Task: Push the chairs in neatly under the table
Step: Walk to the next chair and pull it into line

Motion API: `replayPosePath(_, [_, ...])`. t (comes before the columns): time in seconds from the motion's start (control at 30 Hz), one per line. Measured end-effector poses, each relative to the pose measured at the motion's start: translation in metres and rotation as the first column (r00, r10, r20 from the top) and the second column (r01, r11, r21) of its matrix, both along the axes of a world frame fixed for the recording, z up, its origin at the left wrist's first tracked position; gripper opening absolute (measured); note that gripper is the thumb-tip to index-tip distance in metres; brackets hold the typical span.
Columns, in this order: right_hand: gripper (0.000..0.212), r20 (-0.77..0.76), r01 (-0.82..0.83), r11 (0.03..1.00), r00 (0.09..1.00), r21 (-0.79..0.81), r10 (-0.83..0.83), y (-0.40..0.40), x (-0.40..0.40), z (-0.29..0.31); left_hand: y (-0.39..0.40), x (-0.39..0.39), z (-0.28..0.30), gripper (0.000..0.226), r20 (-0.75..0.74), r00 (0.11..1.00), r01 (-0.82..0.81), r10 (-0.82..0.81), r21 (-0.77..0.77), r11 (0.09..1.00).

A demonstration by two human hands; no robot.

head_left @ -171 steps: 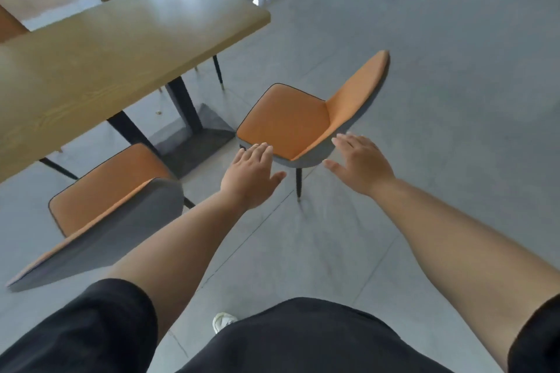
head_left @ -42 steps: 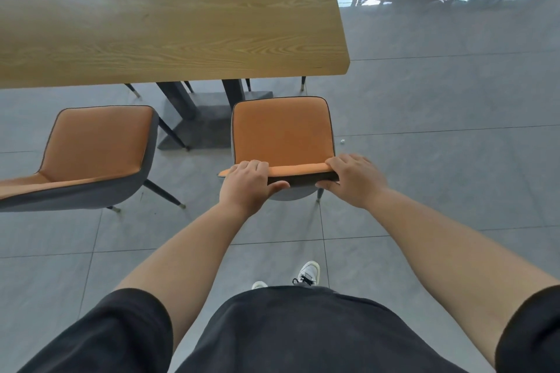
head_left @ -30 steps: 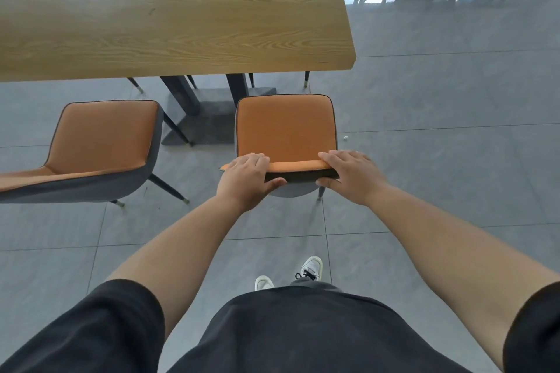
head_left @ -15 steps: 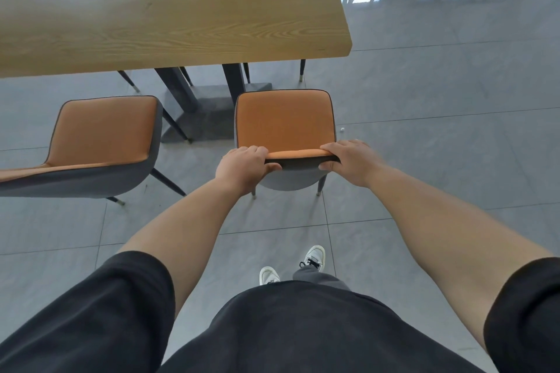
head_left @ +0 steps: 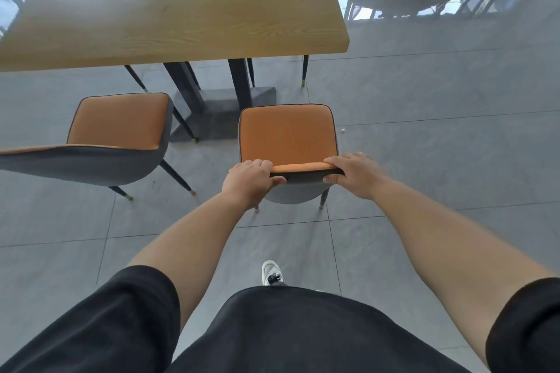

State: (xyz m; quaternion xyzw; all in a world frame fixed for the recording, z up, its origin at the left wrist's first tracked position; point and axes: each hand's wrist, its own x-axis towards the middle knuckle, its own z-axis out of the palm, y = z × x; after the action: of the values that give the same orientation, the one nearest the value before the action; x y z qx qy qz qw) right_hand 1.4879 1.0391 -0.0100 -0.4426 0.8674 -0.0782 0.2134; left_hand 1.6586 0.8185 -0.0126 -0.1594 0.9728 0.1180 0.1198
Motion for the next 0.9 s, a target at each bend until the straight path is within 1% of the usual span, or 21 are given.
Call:
replayPosePath(0.13, [0.051,-0.010,-0.009,1.000,1.000,-0.015,0.009,0.023,0.018,0.002,0.025,0.021,-0.002,0.045,-0.019,1.000,-0.024,0.025,0.007,1.000])
replayPosePath(0.4, [0.053,-0.011,-0.046,0.998,0.999,-0.035,0.045,0.063,0.053,0.000,0.065,0.061,-0.011,0.047,-0.058,0.998,-0.038,0.036,-0.032,0.999])
replayPosePath(0.63, [0.055,-0.010,-0.034,0.999,0.999,-0.031,0.034,0.074,0.072,-0.003,0.076,0.079,-0.009,0.044,-0.032,0.999,-0.040,0.039,-0.013,0.999])
replayPosePath(0.9, [0.057,0.012,-0.022,1.000,1.000,0.000,0.022,0.073,0.076,0.003,0.078,0.080,-0.006,0.045,-0.007,0.998,-0.055,0.055,0.015,0.998])
